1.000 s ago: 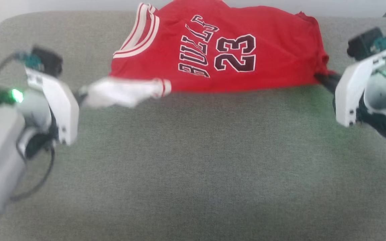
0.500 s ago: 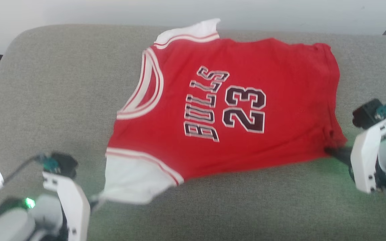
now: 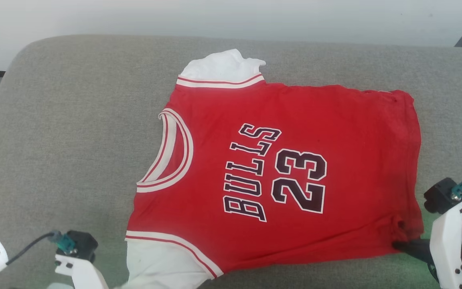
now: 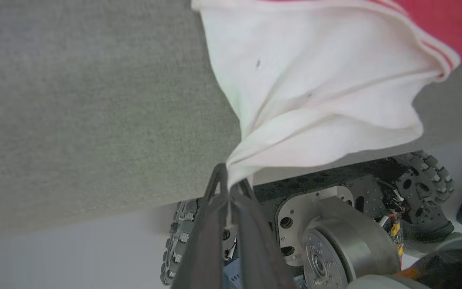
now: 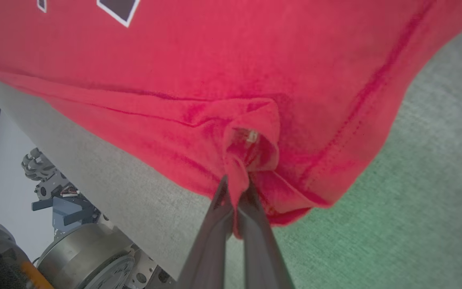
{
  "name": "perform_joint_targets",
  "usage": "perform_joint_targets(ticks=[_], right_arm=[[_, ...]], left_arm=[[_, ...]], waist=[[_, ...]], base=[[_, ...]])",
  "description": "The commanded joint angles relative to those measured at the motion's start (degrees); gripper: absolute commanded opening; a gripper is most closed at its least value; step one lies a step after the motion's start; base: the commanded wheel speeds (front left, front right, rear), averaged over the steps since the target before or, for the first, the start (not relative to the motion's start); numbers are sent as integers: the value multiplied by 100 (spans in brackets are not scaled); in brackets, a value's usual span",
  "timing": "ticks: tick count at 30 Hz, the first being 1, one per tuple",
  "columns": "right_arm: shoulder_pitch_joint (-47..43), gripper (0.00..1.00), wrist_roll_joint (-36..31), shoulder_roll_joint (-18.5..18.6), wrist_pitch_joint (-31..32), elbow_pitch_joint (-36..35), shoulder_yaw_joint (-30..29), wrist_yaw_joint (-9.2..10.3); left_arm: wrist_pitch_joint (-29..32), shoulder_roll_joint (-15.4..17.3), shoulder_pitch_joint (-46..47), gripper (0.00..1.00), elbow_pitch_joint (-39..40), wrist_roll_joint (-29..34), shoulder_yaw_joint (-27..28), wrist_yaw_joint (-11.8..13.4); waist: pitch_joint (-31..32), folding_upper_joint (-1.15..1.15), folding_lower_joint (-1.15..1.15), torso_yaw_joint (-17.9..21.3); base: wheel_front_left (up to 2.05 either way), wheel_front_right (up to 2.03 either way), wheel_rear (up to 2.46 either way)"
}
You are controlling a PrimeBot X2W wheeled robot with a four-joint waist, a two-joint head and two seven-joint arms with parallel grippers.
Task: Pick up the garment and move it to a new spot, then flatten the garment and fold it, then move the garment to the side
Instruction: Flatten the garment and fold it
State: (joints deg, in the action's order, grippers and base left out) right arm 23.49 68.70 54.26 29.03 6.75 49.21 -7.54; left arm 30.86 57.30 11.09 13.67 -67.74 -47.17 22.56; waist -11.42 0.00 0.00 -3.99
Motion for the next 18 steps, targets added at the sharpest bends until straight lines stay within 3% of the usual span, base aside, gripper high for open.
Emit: perform_joint_targets(ticks=[1, 5, 10, 18], right_arm=[[-96, 0, 10, 33, -111, -60, -116, 10], [-117, 0, -123, 22, -306, -131, -410, 10], [54, 0, -367, -143, -500, -95, -848, 11], [633, 0, -993, -656, -476, 277, -1325, 11]], left_arm=[[-57, 68, 81, 0, 73, 78, 84, 63], [-98, 216, 448, 0, 253, 349, 237, 48], [-100, 298, 1195, 0, 273, 812, 421, -146], [48, -260, 2573, 0, -594, 1408, 384, -892]], waist=[[-24, 0, 0, 27], [-65, 0, 0, 70], [-154, 0, 0, 172], [-428, 0, 0, 331]], base=[[0, 0, 0], [0, 0, 0], [0, 0, 0], [0, 0, 0]])
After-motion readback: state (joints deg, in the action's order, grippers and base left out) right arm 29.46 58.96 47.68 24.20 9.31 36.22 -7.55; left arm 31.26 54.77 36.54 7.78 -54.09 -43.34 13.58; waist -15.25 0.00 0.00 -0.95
